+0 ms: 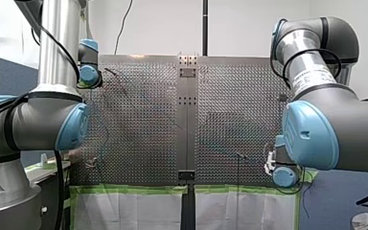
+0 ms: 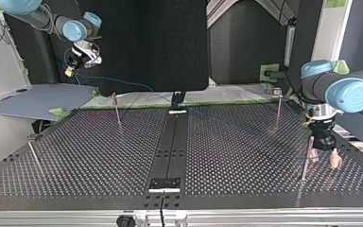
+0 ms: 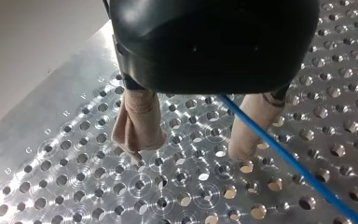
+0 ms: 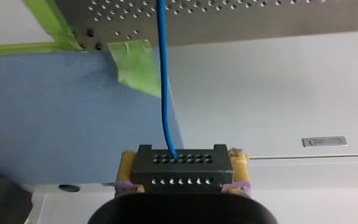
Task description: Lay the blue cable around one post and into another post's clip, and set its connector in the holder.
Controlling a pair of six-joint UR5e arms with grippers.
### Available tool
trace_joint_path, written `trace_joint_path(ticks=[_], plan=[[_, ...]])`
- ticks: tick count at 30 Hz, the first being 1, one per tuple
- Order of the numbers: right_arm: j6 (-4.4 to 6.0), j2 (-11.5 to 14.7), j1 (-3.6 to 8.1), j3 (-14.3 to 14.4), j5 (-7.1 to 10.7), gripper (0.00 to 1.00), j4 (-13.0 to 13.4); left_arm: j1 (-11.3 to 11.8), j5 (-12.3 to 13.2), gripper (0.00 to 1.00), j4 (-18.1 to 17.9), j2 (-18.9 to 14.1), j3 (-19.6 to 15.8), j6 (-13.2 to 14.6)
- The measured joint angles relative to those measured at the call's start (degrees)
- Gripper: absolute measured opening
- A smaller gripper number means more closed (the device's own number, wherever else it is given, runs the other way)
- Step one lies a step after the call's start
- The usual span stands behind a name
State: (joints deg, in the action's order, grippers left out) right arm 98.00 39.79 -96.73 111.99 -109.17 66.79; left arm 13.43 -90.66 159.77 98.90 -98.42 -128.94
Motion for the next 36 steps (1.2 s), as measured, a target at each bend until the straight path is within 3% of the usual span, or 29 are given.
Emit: trace_joint_path(ticks=[6,9,14,21,24,28,36], plan=[[0.71,0.0,3.28,-2.6,3.49,0.0,3.5,0.0,0.0,1.0,0.0,0.0,0.0,0.0],[0.94,0.0,3.76,-4.0,5.16,0.0,4.6,0.0,0.0,1.0,0.1,0.0,0.0,0.0],[0.91,0.0,2.96,-6.2,7.66,0.0,3.4,0.1,-0.1,1.0,0.0,0.0,0.0,0.1],[0.29,-0.2,-0.71,-9.1,11.84,0.0,-0.6,0.4,-0.2,1.0,0.0,0.0,0.0,0.1],[-0.59,-0.2,-1.9,-9.5,13.56,0.0,-2.3,0.5,-0.3,1.0,0.0,0.0,0.0,0.1],[-2.46,-0.5,-2.36,-9.7,15.71,0.0,-4.5,0.5,-0.3,1.0,0.0,0.0,0.0,0.2],[-6.25,-3.3,-1.24,-9.7,19.55,0.0,-8.3,0.5,-0.3,1.0,0.1,0.0,0.0,0.3]])
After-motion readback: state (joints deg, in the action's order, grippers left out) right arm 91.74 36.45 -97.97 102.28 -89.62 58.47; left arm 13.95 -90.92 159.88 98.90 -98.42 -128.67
